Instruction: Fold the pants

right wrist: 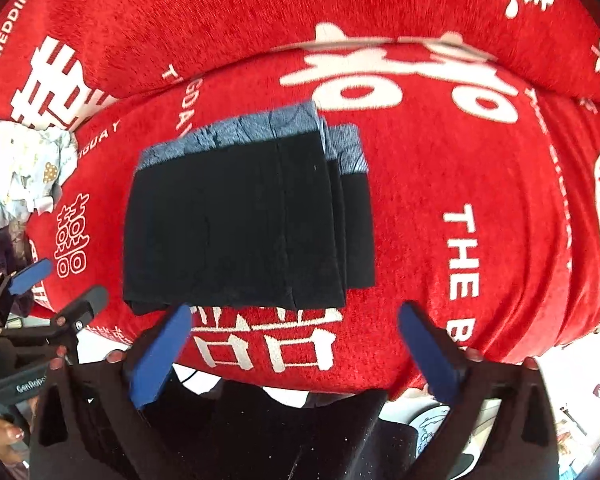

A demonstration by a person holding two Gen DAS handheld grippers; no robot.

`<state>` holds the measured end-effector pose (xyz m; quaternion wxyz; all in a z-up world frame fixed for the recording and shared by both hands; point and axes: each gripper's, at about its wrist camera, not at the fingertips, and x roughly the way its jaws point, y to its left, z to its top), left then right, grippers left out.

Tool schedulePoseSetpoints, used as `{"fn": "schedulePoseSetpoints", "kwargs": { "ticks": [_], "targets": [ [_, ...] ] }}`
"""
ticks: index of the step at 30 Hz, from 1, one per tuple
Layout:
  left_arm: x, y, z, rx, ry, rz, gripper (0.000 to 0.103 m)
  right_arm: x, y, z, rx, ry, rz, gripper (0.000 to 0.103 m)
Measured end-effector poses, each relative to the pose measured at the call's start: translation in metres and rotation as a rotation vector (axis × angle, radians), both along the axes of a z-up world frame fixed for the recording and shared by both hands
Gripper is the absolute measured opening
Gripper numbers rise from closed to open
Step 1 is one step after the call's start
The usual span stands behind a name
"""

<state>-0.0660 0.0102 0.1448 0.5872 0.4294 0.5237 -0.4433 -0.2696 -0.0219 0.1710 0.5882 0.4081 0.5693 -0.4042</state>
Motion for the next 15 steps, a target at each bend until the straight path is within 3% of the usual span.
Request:
{"fn": "schedulePoseSetpoints", "kwargs": {
  "ticks": [15],
  "targets": [
    [0.014, 0.003, 0.023, 0.034, 0.019, 0.048, 0.103, 0.03, 0.007, 0.032, -0.006, 0.03, 0.023, 0.103]
  ]
}}
